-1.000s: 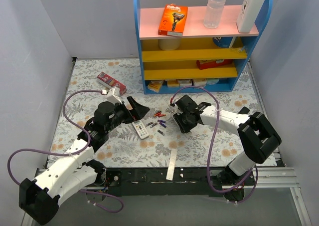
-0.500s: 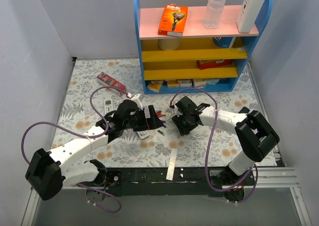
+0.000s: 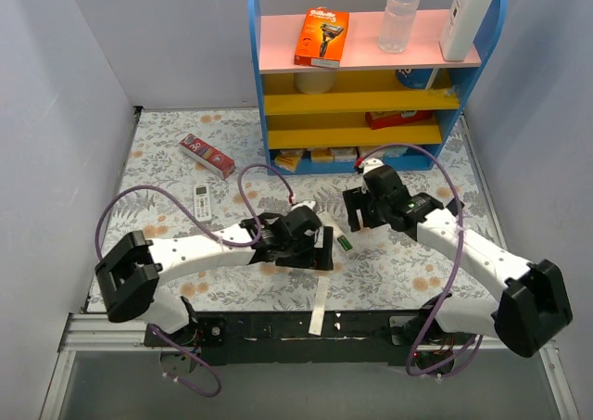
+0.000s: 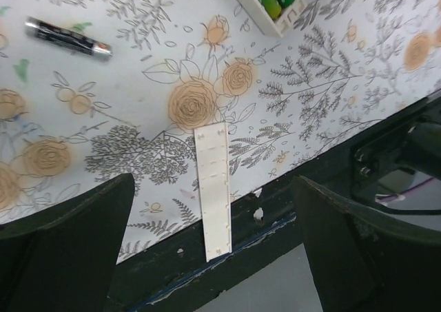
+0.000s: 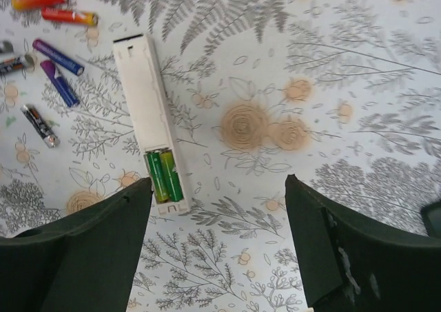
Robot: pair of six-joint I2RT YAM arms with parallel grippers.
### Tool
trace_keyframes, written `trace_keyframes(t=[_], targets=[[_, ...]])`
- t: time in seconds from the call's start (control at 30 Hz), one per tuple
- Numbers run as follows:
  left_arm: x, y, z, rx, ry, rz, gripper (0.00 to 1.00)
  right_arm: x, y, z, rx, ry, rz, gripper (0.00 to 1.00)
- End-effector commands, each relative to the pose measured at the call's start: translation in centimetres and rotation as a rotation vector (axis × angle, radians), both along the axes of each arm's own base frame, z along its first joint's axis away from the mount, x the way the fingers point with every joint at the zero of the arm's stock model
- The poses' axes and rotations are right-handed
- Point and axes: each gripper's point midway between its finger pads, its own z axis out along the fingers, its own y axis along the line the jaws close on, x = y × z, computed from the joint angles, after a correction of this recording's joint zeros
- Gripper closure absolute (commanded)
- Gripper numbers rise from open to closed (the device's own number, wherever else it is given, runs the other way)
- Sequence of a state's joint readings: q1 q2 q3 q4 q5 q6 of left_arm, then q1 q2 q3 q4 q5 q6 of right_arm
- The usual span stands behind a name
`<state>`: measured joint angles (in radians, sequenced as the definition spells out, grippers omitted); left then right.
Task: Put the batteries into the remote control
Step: Place the remote control at the center of the board, then pick up the battery cover at the center of the board.
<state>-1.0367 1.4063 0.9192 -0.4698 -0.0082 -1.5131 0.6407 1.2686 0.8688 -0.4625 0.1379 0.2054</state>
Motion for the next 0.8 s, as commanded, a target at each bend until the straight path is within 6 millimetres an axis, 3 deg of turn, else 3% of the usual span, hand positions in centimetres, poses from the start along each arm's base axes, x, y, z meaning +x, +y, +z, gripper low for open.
trace_keyframes(t=[0.0,0.07,0.13,0.2,0.27,0.77], targets=[[-0.4,-1.4,-0.2,0.128,-0.030,0.017,0.02,0.8,-2.8,3.5,-0.003,-0.112,-0.171,0.14],[-1.7,-1.6,-2.4,0.226,-0.001,-0.014,0.02,0.6,-3.6,4.8,0.017,-0.163,-0.195,0.08],[-2.1,-2.8,-3.2,0.273,-0.002,-0.028,0.02,0.3,-4.5,5.1,0.033,-0.187,-0.250,0.07],[-2.8,-2.7,-4.0,0.336,0.010,-0.029,0.02,0.0,-5.1,6.2,0.073,-0.221,-0.298,0.06],[-2.8,-2.8,-4.7,0.384,0.017,-0.023,0.08,-0.4,-5.6,6.9,0.100,-0.248,-0.316,0.05],[-4.6,-4.1,-7.0,0.483,0.052,-0.031,0.42,-1.4,-7.6,8.9,0.154,-0.358,-0.375,0.04]])
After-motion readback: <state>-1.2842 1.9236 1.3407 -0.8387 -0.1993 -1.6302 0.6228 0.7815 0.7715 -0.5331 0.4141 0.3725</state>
